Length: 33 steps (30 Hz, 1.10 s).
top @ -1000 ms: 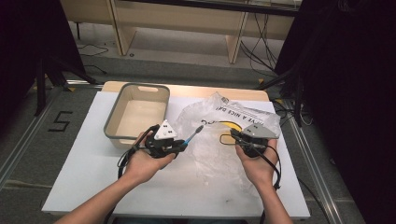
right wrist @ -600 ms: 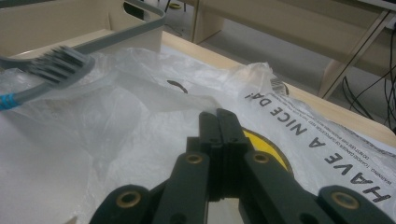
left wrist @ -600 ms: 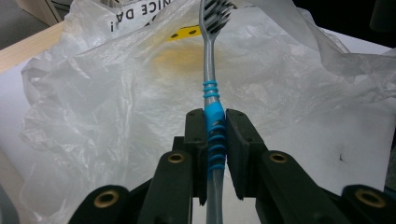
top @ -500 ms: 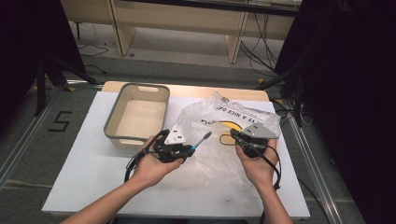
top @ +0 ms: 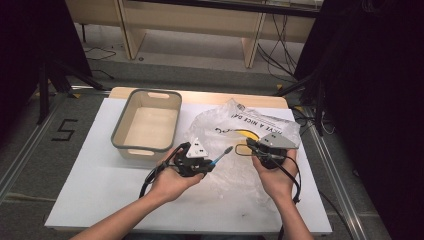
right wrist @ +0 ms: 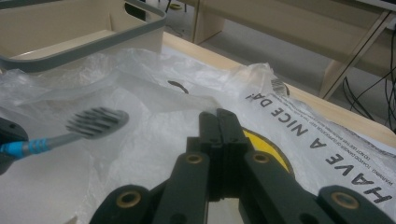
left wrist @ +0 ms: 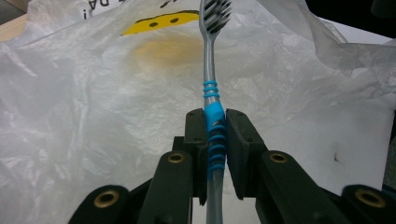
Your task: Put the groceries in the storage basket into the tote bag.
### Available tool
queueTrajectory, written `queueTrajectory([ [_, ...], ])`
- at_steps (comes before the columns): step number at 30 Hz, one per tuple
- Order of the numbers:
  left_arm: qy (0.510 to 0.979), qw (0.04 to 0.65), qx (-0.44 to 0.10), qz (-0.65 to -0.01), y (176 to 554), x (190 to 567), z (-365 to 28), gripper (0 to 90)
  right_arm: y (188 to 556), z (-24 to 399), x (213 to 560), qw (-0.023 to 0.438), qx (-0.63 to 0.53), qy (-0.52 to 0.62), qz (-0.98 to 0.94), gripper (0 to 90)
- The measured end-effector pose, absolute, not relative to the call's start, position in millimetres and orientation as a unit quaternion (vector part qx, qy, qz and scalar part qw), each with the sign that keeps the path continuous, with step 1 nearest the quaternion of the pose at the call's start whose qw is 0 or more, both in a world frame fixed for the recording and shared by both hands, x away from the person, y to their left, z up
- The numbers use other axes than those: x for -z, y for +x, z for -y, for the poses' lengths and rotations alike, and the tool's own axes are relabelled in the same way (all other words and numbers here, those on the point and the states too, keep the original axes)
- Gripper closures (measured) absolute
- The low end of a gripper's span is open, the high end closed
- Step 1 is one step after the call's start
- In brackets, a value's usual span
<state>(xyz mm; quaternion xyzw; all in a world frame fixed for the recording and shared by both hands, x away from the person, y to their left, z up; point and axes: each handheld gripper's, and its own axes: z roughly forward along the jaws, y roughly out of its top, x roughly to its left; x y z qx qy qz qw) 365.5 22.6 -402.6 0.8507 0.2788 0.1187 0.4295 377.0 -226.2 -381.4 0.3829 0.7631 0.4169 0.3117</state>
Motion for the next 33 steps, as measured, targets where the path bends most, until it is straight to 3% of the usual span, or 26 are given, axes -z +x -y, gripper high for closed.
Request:
queueTrajectory([
  [33,0.857,0.411,-0.116,-0.289,380,417,-8,78.8,376,224,382,0.308,-0.419,0.379,-0.765,90.0],
])
